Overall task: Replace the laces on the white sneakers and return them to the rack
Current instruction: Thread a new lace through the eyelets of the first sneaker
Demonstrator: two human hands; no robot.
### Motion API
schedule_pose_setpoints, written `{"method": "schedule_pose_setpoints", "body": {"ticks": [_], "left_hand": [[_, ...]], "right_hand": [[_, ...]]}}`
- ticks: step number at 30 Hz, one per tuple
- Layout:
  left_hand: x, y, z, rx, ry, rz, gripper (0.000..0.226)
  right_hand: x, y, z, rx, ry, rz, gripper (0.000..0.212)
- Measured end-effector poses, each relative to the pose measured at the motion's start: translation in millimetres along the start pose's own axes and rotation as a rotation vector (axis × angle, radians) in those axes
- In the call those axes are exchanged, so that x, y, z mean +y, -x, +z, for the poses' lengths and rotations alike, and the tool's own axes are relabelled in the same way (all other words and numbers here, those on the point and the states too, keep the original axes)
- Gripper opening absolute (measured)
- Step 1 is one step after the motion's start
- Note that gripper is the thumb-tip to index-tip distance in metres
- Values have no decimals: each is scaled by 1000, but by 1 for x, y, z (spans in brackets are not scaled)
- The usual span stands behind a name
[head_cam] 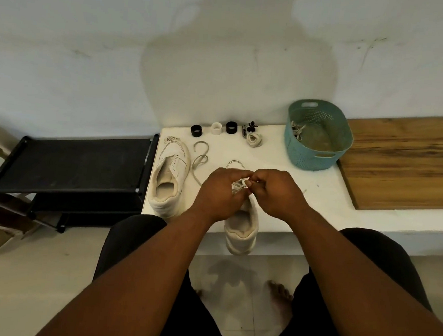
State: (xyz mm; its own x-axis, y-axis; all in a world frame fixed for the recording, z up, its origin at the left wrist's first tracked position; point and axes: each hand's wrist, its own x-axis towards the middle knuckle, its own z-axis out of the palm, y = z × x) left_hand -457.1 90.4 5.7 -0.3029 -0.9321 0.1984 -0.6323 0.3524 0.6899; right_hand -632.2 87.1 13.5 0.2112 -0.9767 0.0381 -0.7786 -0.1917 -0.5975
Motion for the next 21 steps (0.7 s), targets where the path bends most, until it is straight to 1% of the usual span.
{"method": "schedule_pose_setpoints", "body": {"ticks": [3, 7, 8, 10, 11, 13, 14, 15, 16, 17, 18, 19, 20, 21], "left_hand": [[7, -1, 4, 13, 45, -117, 21], [-6, -1, 8, 170, 91, -309, 9], [-9, -1, 9, 186, 111, -369, 6], [-16, 2, 12, 162, 95, -457, 5], [-19, 4, 14, 140, 54, -450, 9], [-20, 7, 18, 106, -39, -335, 34], [-17, 6, 20, 89, -49, -267, 46], [-12, 4, 21, 67, -48, -214, 54], [-5, 2, 21, 35, -43, -165, 54], [1, 0, 22, -5, -34, -126, 48], [7, -1, 23, -34, -5, -107, 37], [11, -1, 23, -48, 52, -108, 24], [14, -1, 23, -41, 118, -122, 17], [14, -1, 23, -6, 159, -145, 21]], "right_hand": [[6, 1, -7, 5, -65, 45, 19], [21, 3, -26, 97, -125, 147, 26], [26, 3, -30, 125, -125, 174, 27], [35, 5, -36, 176, -89, 258, 31], [38, 5, -37, 193, -72, 299, 33], [40, 7, -33, 175, -62, 329, 32], [37, 7, -29, 143, -57, 303, 31], [32, 8, -25, 106, -50, 259, 30], [26, 8, -22, 74, -49, 212, 29], [19, 8, -19, 48, -58, 178, 27], [14, 9, -17, 34, -74, 157, 26], [10, 9, -16, 30, -92, 147, 24], [8, 8, -17, 30, -113, 146, 23], [8, 8, -20, 26, -134, 156, 22]]}}
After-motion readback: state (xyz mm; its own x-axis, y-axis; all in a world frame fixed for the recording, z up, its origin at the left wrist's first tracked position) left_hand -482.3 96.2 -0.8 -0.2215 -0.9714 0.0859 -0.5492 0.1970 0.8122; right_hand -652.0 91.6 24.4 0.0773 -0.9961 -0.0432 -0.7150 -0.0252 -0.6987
